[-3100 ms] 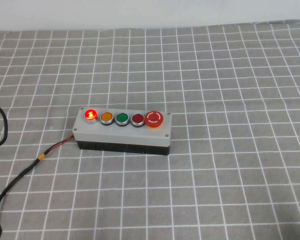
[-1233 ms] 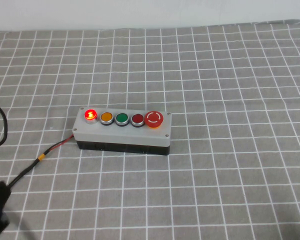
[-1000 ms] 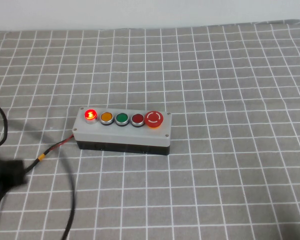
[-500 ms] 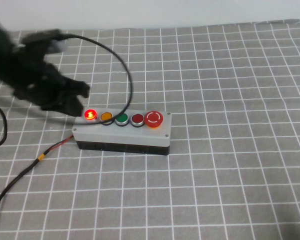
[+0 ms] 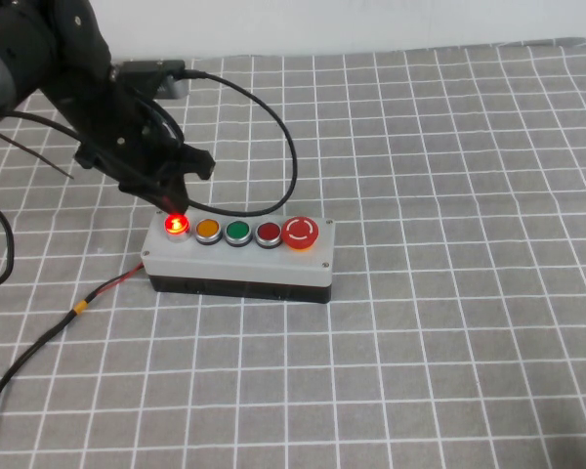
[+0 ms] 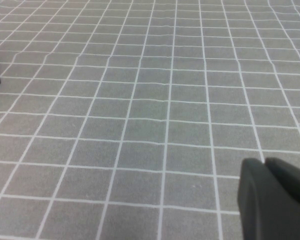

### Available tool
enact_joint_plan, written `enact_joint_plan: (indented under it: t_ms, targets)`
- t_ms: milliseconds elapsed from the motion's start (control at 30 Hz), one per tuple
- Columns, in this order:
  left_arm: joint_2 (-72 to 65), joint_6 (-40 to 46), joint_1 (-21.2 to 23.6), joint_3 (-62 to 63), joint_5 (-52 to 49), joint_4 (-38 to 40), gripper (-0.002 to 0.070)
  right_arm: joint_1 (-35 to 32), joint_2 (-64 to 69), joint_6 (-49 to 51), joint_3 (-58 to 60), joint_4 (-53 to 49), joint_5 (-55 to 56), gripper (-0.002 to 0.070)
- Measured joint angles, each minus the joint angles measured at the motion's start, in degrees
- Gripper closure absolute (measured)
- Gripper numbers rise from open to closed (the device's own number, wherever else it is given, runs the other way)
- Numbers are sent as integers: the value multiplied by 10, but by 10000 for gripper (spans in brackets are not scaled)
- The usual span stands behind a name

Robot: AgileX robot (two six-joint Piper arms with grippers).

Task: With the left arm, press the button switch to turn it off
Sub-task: Press the button to turn off

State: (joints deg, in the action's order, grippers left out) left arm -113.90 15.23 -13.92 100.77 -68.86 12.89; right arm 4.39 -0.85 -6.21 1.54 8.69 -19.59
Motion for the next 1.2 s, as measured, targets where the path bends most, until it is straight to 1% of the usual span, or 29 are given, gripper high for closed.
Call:
enact_joint_plan:
  t_ms: [200,633,900,1200]
  targets:
    - [0,-14,0,0,-7,-32,678,0,0,0,0,0,0,694]
    - [-6,-13,0,1,8,-36,678,0,0,0,0,0,0,694]
    - [-11,-9,-16,2,24,-46,678,0,0,0,0,0,0,694]
    - [-11,-9,-17,4,7,-56,678,0,0,0,0,0,0,694]
